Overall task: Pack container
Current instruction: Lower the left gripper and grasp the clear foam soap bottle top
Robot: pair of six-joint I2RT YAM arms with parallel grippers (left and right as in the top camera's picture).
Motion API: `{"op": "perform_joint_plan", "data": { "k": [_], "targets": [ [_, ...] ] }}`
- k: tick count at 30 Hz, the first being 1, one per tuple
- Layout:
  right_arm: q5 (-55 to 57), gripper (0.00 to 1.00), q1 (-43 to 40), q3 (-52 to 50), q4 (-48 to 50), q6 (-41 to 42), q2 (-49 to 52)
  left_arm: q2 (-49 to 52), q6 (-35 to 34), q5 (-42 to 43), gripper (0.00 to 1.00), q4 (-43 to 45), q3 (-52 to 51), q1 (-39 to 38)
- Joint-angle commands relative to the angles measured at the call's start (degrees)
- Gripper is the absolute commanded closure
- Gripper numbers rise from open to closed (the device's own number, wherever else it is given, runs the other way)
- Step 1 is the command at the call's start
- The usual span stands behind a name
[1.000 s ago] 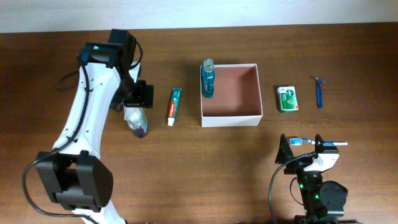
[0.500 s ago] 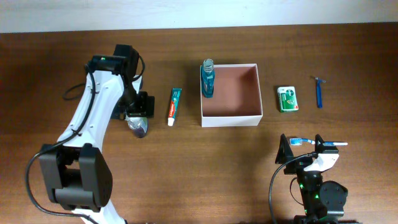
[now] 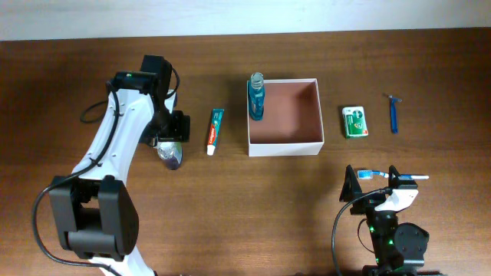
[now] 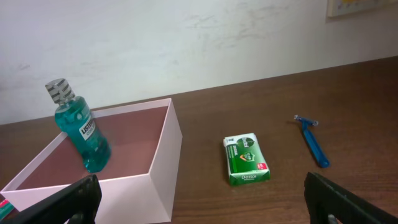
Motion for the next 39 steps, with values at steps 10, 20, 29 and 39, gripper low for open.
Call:
{"op": "perform_joint_plan", "data": {
  "k": [10, 20, 29, 39],
  "targets": [
    [0.50, 0.01, 0.52, -0.52, 0.00, 0.28, -0.63, -0.31, 0.02, 0.59, 0.41, -0.55, -0.70, 0.35],
    [0.50, 0.01, 0.52, -0.52, 0.00, 0.28, -0.63, -0.31, 0.02, 0.61, 0.55, -0.61, -0.70, 0.35],
    [0.50, 0.01, 0.52, -0.52, 0.00, 0.28, -0.63, -0.31, 0.02, 0.59, 0.65, -1.01, -0.70, 0.35],
    [0.50, 0.01, 0.52, -0.52, 0.00, 0.28, -0.63, -0.33, 0.02, 0.63, 0.83, -1.38, 1.44, 0.35]
  ]
}}
